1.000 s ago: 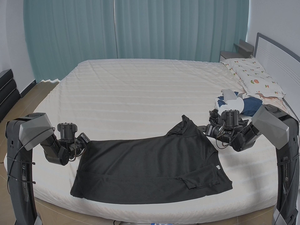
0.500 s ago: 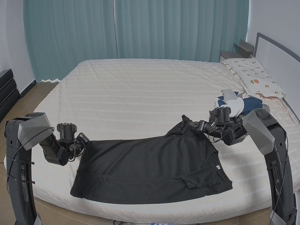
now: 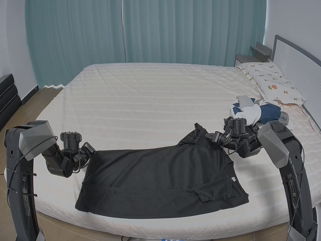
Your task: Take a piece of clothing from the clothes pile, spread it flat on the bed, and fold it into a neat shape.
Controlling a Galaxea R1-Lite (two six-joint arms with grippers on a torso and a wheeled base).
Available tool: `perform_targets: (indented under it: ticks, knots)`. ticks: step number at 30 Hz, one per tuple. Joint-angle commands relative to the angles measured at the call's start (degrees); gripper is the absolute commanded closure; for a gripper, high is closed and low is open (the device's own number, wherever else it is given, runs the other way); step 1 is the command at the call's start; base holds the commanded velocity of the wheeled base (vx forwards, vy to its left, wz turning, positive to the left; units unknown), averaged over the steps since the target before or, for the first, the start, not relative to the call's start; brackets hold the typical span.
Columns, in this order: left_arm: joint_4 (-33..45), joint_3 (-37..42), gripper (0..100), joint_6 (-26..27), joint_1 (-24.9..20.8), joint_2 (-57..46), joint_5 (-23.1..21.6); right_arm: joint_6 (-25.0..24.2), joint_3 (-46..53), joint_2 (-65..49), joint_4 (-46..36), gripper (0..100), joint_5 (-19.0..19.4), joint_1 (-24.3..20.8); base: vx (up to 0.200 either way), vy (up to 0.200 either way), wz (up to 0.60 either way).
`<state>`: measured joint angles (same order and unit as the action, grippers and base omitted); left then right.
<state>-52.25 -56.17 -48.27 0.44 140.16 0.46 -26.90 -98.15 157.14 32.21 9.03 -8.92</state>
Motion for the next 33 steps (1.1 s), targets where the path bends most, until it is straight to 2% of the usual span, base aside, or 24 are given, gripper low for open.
perform_targets:
  ticks: [1, 6, 15, 20, 23, 27, 33]
  knots:
    - [-0.05, -0.08, 100, 0.02, 0.26, -0.15, -0.02, -0.61, 0.41, -0.08, 0.14, 100, 0.11, 0.13, 0.0, 0.0, 0.0]
    - [-0.05, -0.16, 100, 0.02, 0.35, -0.06, -0.02, -3.24, 0.41, -0.6, 0.22, 100, 0.11, 0.13, 0.0, 0.0, 0.0]
    - [-0.22, -0.25, 100, 0.02, 0.7, -0.41, -0.02, -3.33, 3.84, -3.5, 0.75, 100, 0.28, 0.84, 0.0, 0.0, 0.0]
    - [-0.4, 0.01, 100, 0.02, 1.14, -1.73, -0.02, -3.42, 10.78, -9.13, 1.81, 100, 3.1, 2.07, 0.0, 0.0, 0.0]
    - [-0.49, 0.01, 100, 0.02, 1.32, -1.9, -0.02, -3.24, 14.39, -10.8, 3.39, 100, 3.18, 2.07, 0.0, 0.0, 0.0]
    - [-0.49, 0.01, 100, 0.02, 1.76, -1.9, -0.02, -3.77, 19.75, -13.26, 9.8, 100, 3.54, 2.6, 0.0, 0.0, 0.0]
    - [-0.49, 0.28, 100, -0.15, 1.76, -3.05, -0.02, -4.65, 22.91, -16.25, 11.65, 100, 3.27, 2.51, 0.0, 0.0, 0.0]
